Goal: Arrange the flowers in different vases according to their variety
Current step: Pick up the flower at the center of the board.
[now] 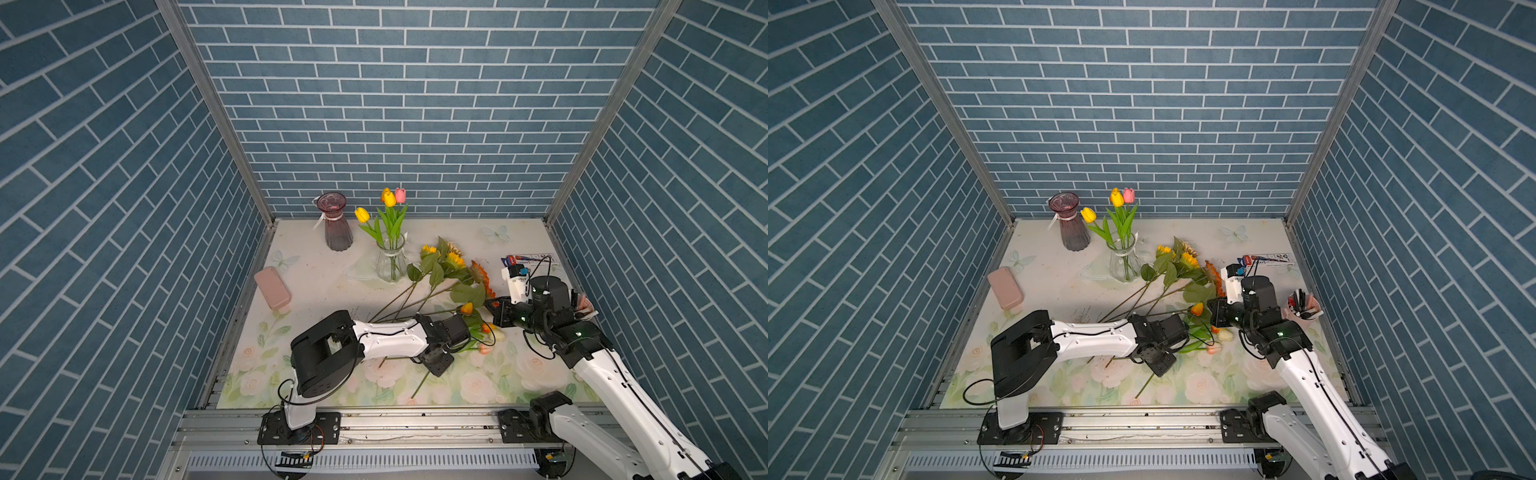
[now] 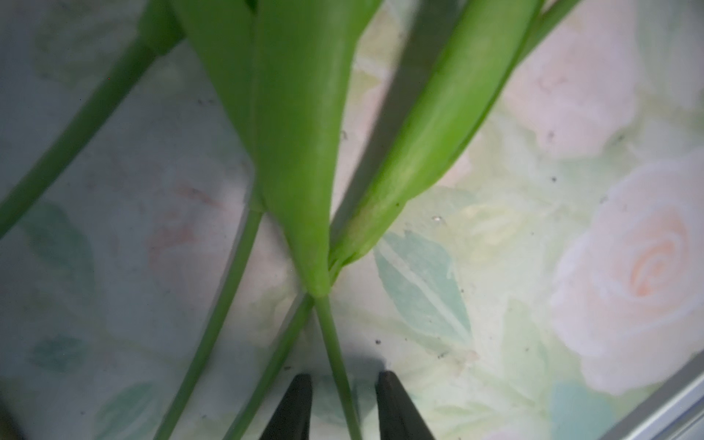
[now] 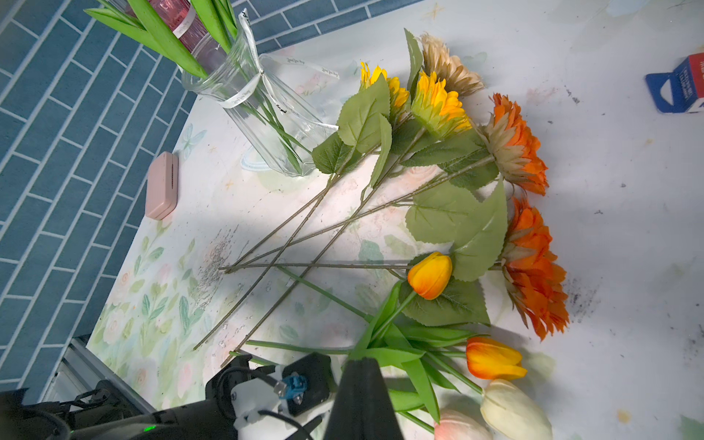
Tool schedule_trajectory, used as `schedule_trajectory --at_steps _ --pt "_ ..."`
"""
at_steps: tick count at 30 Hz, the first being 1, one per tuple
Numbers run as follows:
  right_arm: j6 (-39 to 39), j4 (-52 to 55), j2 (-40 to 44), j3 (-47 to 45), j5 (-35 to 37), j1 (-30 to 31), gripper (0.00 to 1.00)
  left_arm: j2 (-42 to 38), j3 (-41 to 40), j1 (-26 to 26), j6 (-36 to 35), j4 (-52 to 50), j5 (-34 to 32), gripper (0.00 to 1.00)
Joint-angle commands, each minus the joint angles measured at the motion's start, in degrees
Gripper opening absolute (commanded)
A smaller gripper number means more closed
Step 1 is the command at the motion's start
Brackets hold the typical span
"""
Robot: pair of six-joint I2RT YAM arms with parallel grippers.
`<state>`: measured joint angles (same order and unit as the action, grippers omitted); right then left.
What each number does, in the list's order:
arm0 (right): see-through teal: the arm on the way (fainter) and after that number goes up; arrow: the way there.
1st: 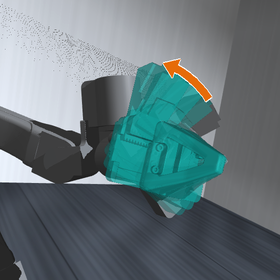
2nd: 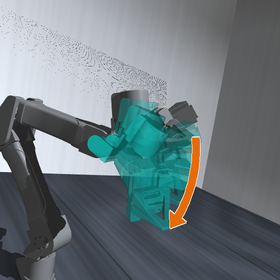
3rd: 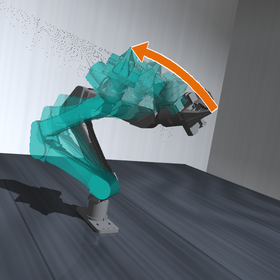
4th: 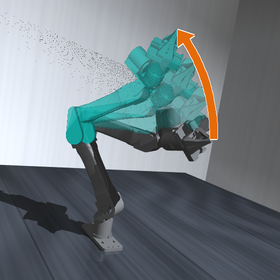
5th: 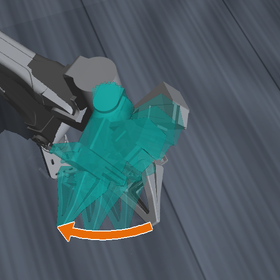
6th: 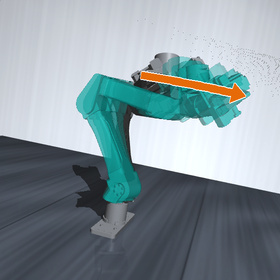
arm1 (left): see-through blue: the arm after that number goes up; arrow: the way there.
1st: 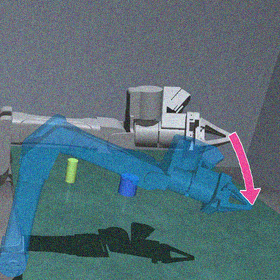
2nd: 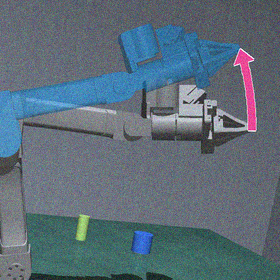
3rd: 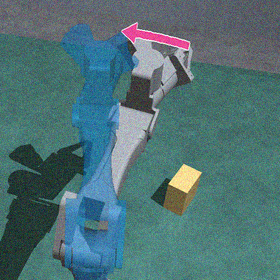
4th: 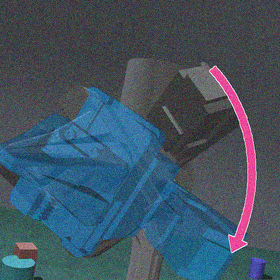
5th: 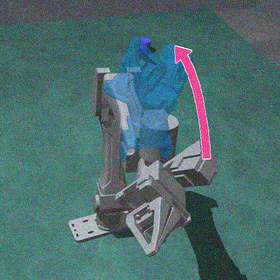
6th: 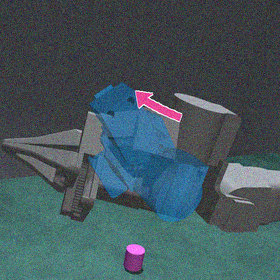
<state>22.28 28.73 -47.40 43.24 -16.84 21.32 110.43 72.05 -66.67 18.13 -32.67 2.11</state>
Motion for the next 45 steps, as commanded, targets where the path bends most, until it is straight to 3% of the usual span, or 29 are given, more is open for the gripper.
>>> schedule_trajectory --at_steps 1,5,15,19,22,27,34,40,45 --pt "-0.31 -0.05 0.09 -0.62 0.49 0.26 0.00 2.32 0.36 -0.40 0.90 -1.44 -1.82 0.19" --pt "-0.44 -0.04 0.10 -0.61 0.49 0.18 0.00 2.29 0.29 -0.55 1.12 -1.48 -2.75 0.00" --pt "-0.29 -1.20 2.53 -0.18 2.69 0.22 0.00 -4.29 2.34 -0.63 0.44 -6.03 -11.06 0.00" --pt "-1.90 -5.88 6.01 -0.91 -1.49 0.21 0.00 -9.18 3.88 0.42 -1.19 -9.09 -16.85 0.00" --pt "-2.85 -11.06 9.10 -2.02 -7.62 0.17 0.00 -13.87 3.71 3.37 -2.63 -9.05 -21.65 0.00" --pt "-4.21 -14.78 11.16 -1.44 -13.43 0.22 0.00 -21.89 3.74 11.69 -7.40 -6.04 -22.01 0.00" --pt "-5.47 -20.18 13.49 -1.26 -21.32 0.21 0.00 -30.71 2.74 24.22 -16.53 7.29 -22.65 0.00" --pt "-5.94 -26.05 14.53 -2.72 -27.08 0.20 0.00 -37.47 -0.51 28.95 -19.44 34.35 -18.34 0.00" --pt "-6.26 -29.54 13.36 -3.26 -29.66 0.21 0.00 -35.51 0.27 31.05 -20.17 49.68 -12.30 0.00"
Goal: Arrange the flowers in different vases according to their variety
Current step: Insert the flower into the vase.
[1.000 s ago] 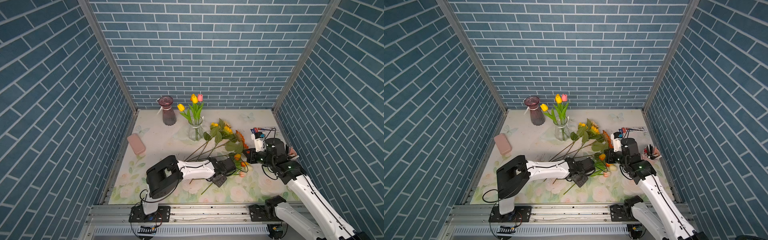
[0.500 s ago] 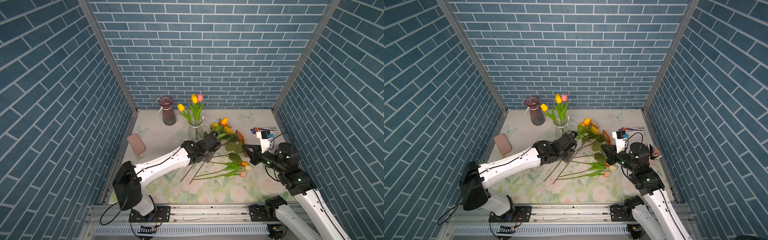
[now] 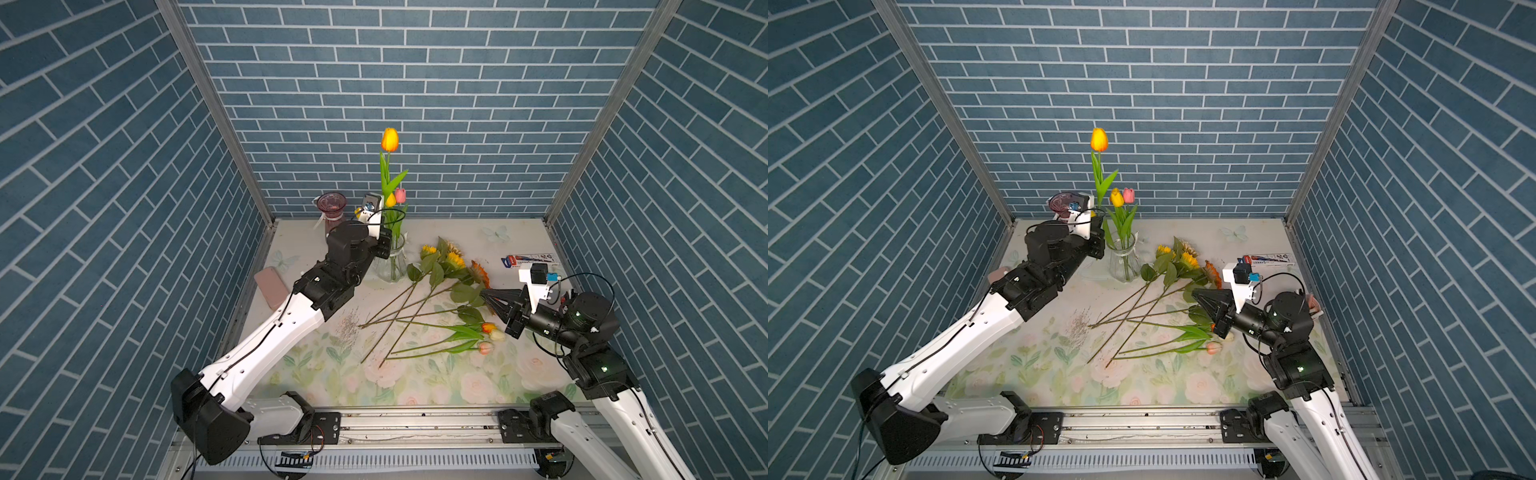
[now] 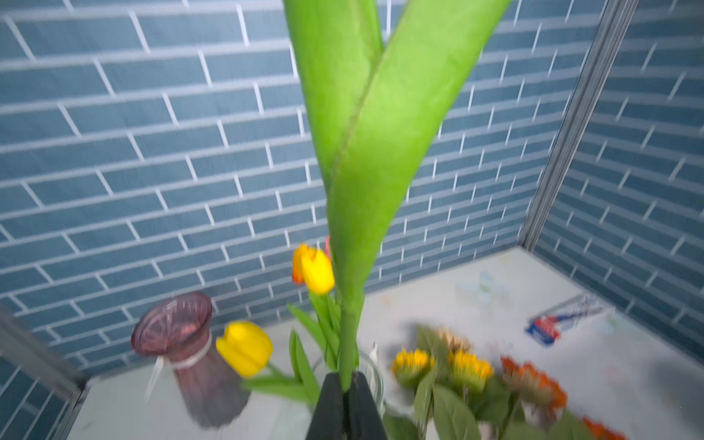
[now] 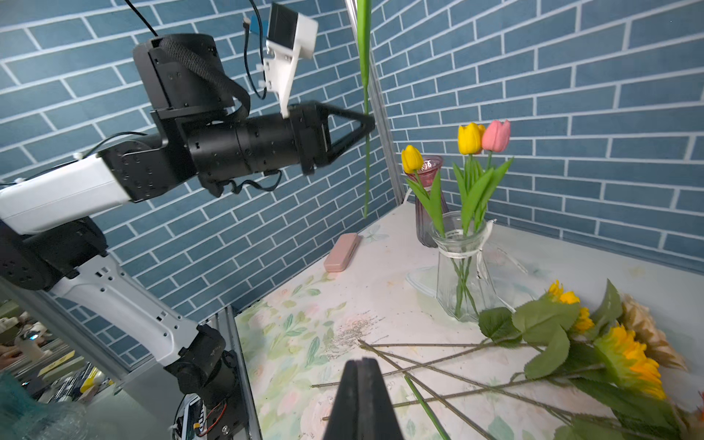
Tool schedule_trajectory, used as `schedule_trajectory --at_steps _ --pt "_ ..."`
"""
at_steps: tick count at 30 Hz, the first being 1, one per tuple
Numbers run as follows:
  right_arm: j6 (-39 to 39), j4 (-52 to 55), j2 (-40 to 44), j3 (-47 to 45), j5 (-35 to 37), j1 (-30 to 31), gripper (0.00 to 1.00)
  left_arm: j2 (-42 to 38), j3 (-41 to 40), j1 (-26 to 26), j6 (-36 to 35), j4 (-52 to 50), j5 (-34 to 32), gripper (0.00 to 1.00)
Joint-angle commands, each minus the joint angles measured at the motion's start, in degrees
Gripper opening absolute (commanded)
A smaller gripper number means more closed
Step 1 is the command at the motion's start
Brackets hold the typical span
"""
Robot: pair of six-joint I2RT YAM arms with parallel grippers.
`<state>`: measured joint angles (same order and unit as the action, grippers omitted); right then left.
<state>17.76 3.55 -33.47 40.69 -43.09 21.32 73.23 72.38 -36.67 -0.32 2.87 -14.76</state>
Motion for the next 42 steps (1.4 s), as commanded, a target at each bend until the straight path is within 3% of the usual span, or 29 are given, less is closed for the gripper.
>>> schedule_trajectory --at_steps 1,7,17,28,42 --pt "-2.08 -4.36 -1.00 -0.57 -3.36 0.21 0.00 2.65 0.04 1.62 -1.33 17.00 6.06 0.00" --pt "-3.08 -4.76 -3.80 0.23 -2.89 0.22 0.00 8.91 -3.84 4.40 0.68 34.26 10.81 0.00" --pt "-3.51 -4.28 -6.27 1.41 -1.74 0.26 0.00 20.46 -6.29 10.51 5.14 49.18 12.82 0.00" --pt "-4.12 -3.33 -8.56 1.65 -0.56 0.21 0.00 30.32 -6.82 11.02 9.12 53.83 14.59 0.00" --pt "-4.66 -3.01 -10.30 1.59 -0.09 0.23 0.00 26.86 -13.58 10.48 7.36 49.35 13.87 0.00"
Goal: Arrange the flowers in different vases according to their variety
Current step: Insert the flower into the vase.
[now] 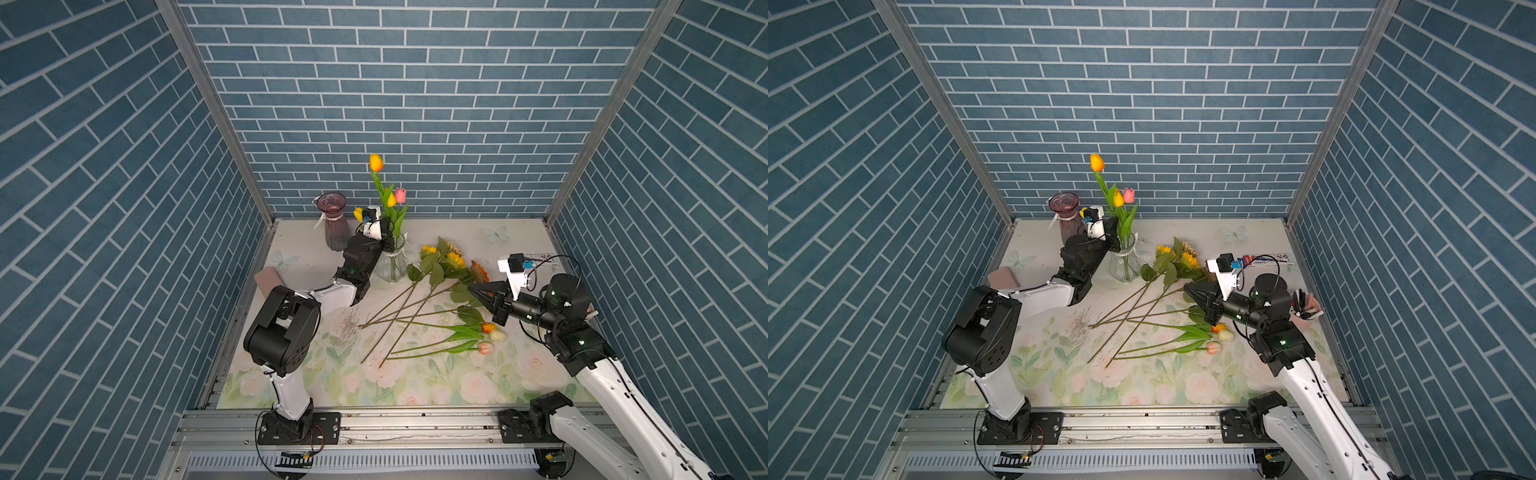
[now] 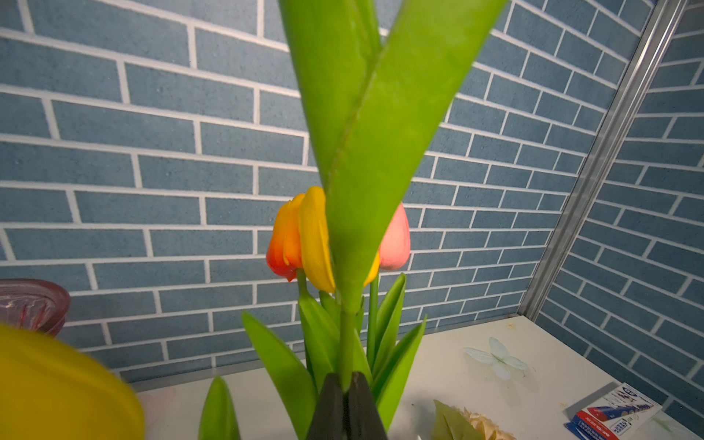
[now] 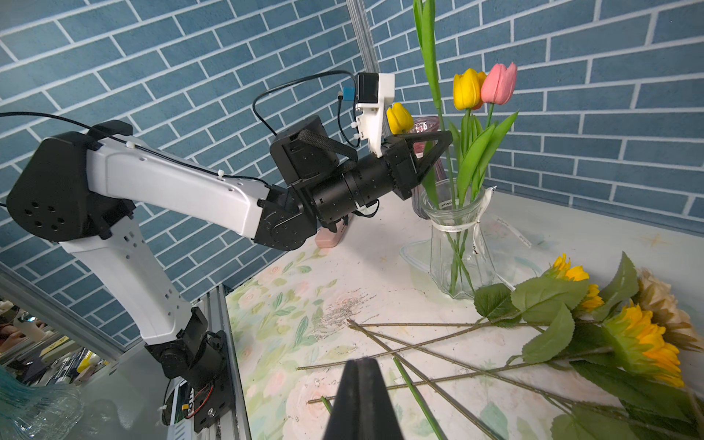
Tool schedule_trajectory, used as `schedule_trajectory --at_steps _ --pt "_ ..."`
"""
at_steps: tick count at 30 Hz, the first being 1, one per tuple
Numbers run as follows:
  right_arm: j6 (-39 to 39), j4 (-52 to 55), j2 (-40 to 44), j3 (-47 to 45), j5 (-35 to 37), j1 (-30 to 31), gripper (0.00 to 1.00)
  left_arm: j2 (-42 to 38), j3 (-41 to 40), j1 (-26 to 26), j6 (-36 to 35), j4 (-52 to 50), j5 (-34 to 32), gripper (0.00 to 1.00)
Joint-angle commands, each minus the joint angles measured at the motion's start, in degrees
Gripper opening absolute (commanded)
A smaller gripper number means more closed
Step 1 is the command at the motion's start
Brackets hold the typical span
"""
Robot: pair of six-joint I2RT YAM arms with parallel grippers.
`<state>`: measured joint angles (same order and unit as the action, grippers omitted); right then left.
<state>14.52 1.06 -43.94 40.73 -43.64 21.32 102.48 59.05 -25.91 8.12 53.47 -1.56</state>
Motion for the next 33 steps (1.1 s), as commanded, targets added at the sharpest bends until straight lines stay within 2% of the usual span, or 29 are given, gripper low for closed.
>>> schedule_trajectory --at_steps 1,6,9,16,21,24,29,33 --pt "-1.38 -0.43 0.12 1.52 0.57 0.21 0.00 -2.60 -0.16 -0.59 -1.26 -2.18 0.77 0.01" --pt "-1.33 -0.01 0.32 1.80 0.59 0.21 0.00 -3.72 -0.25 -2.19 -2.66 -4.87 -0.34 0.22" --pt "-1.42 0.60 0.59 1.97 0.78 0.25 0.00 -4.35 -0.16 -2.88 -3.18 -6.21 -1.43 0.28" --pt "-1.43 1.80 2.17 1.99 1.51 0.21 0.00 -7.05 -0.75 -3.60 -2.85 -9.94 -3.15 0.31" --pt "-1.38 2.44 3.20 1.81 1.54 0.20 0.00 -12.72 -3.99 -5.31 -2.58 -14.65 -5.69 0.43" --pt "-1.34 2.59 3.49 1.81 1.52 0.21 0.00 -16.69 -6.60 -6.52 -1.12 -18.74 -7.09 0.44" --pt "-0.58 3.13 3.88 1.76 1.88 0.21 0.00 -23.42 -9.23 -12.57 -1.39 -30.00 -9.93 0.44" --pt "0.38 6.05 3.96 2.24 6.19 0.21 0.00 -26.30 -8.19 -19.78 -3.19 -43.41 -7.71 0.44"
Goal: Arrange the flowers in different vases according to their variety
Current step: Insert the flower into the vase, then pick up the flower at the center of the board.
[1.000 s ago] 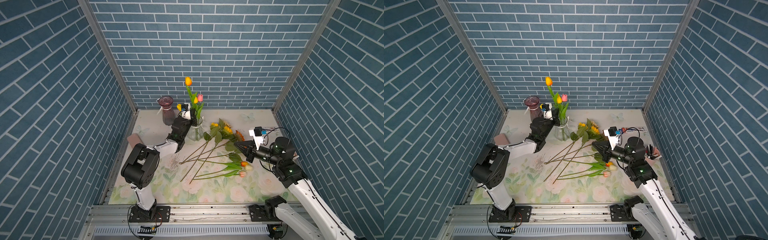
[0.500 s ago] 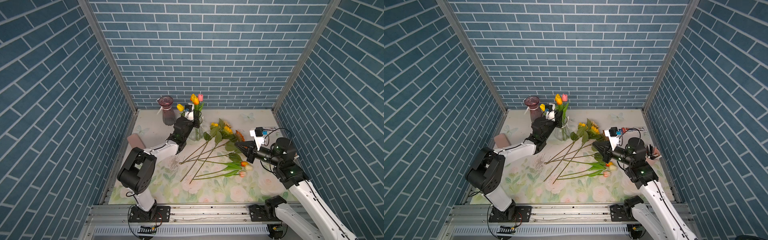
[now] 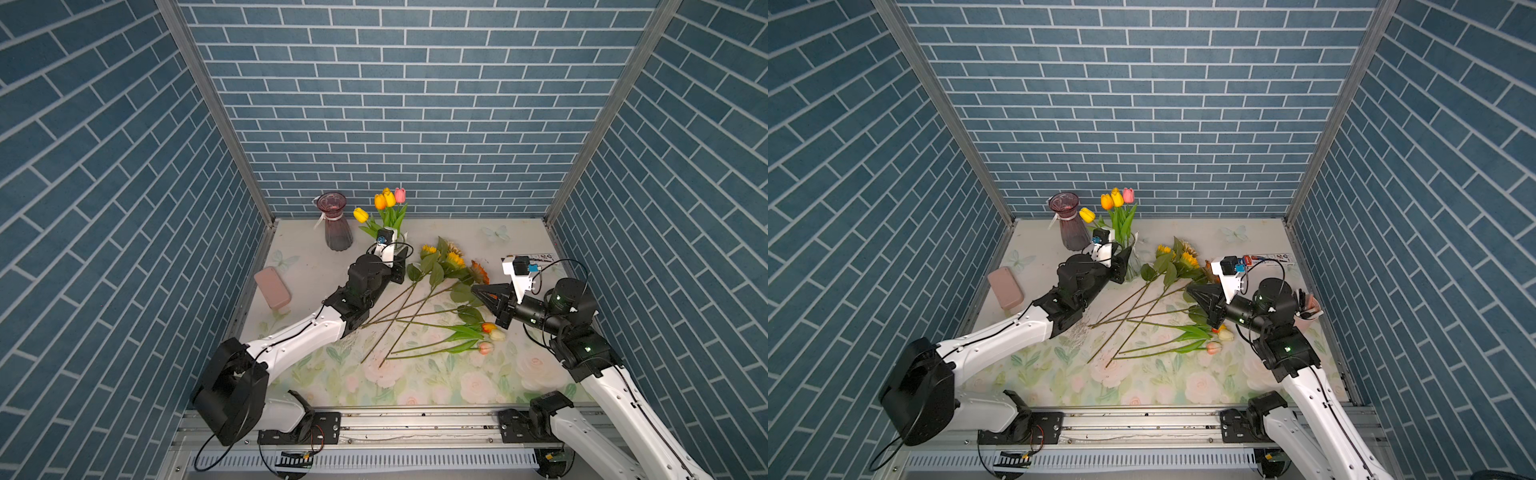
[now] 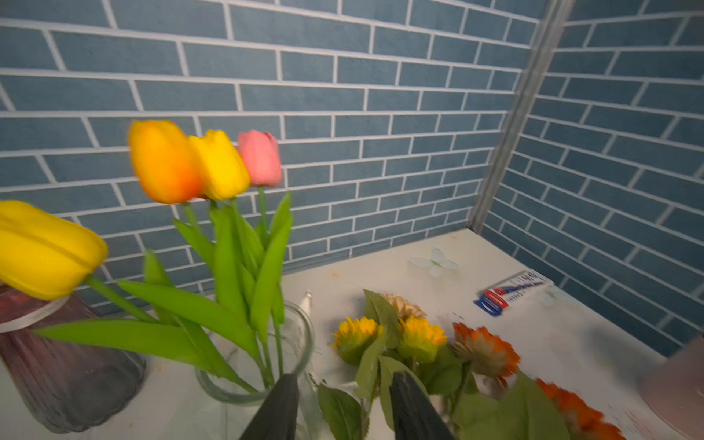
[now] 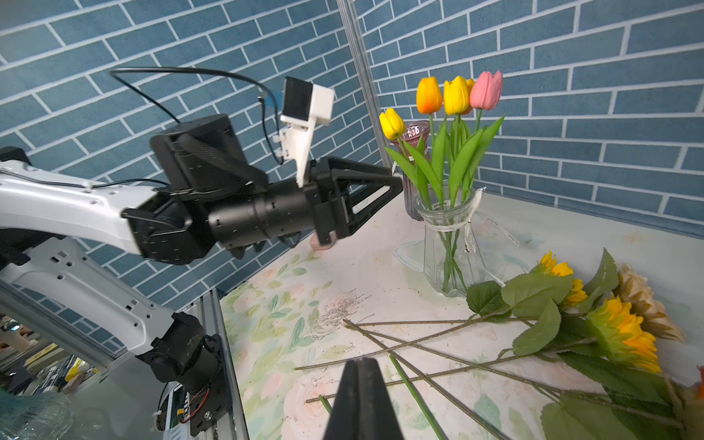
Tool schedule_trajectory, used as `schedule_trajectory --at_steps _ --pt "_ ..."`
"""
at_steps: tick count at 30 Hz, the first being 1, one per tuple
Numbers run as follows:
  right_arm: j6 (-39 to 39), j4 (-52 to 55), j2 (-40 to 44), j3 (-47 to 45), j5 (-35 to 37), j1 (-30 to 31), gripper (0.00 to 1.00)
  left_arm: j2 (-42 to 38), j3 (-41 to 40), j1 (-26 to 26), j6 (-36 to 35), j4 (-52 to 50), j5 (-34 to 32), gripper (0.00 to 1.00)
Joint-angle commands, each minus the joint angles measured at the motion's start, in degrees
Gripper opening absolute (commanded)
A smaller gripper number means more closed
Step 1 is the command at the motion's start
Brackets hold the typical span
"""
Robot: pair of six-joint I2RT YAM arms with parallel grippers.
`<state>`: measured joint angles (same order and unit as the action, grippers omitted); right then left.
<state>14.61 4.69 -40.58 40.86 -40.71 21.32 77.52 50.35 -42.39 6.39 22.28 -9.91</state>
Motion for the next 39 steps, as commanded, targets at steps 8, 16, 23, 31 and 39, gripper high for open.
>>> schedule_trajectory --at_steps 8,16,23,31,39 --pt "7.23 10.10 -3.85 4.66 10.92 0.22 0.00 2.29 3.38 -14.42 -7.29 -30.60 6.69 0.42" --pt "12.41 10.85 -3.74 4.06 10.62 0.12 0.00 15.67 10.46 -16.84 -22.01 -33.49 8.58 0.46" --pt "11.26 12.48 -2.48 3.69 12.18 -0.13 0.00 31.26 22.70 -16.76 -30.66 -40.22 7.49 0.44" --pt "9.06 14.54 -2.03 3.80 13.02 -0.81 0.00 36.39 25.55 -15.34 -34.58 -41.41 7.59 0.43" --pt "8.24 13.89 -3.17 3.18 12.76 -1.71 0.00 39.27 29.33 -13.48 -37.01 -45.09 9.46 0.39"
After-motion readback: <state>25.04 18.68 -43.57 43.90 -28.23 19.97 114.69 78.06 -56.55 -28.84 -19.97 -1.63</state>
